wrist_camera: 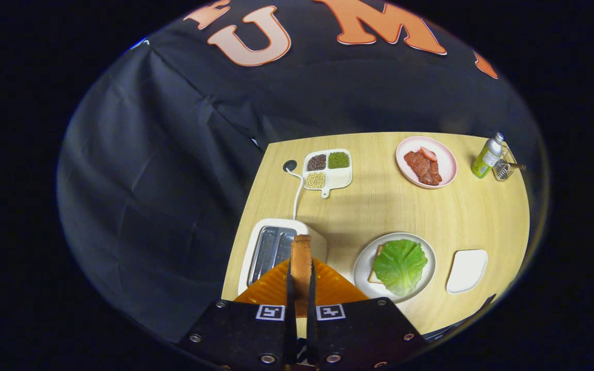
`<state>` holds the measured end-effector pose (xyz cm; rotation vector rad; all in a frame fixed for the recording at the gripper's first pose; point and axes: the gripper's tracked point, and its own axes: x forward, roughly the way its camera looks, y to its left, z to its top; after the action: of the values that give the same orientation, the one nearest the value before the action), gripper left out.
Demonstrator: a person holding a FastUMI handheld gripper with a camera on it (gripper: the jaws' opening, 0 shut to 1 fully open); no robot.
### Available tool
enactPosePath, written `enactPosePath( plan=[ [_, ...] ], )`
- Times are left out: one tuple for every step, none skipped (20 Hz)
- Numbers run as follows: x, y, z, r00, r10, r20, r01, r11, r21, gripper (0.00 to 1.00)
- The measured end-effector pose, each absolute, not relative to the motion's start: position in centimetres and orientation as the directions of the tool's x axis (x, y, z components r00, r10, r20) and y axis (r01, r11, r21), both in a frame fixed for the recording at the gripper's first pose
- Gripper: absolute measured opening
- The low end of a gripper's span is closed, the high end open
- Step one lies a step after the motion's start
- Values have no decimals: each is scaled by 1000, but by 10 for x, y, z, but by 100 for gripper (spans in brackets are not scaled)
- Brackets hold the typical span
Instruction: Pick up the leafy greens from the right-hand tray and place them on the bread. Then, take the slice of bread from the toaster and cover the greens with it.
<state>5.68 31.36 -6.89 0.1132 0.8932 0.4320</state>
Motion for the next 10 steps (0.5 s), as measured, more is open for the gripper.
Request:
enactPosePath(
  plan=[
    [58, 306, -72, 548, 410, -729, -314, 909, 276, 8],
    [60, 298, -74, 550, 410, -728, -310, 909, 278, 8],
    [63, 290, -79, 551, 407, -728, -306, 911, 278, 8],
    [65, 281, -84, 550, 405, -730, -301, 912, 279, 8],
    [67, 274, -89, 550, 404, -731, -295, 913, 283, 8],
    [70, 267, -95, 547, 403, -734, -290, 913, 286, 8],
    [73, 261, -102, 541, 402, -739, -286, 914, 287, 8],
    [76, 254, -108, 535, 403, -743, -286, 914, 289, 8],
    [79, 250, -116, 528, 405, -747, -284, 913, 294, 8],
    [81, 246, -123, 520, 411, -749, -281, 910, 305, 8]
  ],
)
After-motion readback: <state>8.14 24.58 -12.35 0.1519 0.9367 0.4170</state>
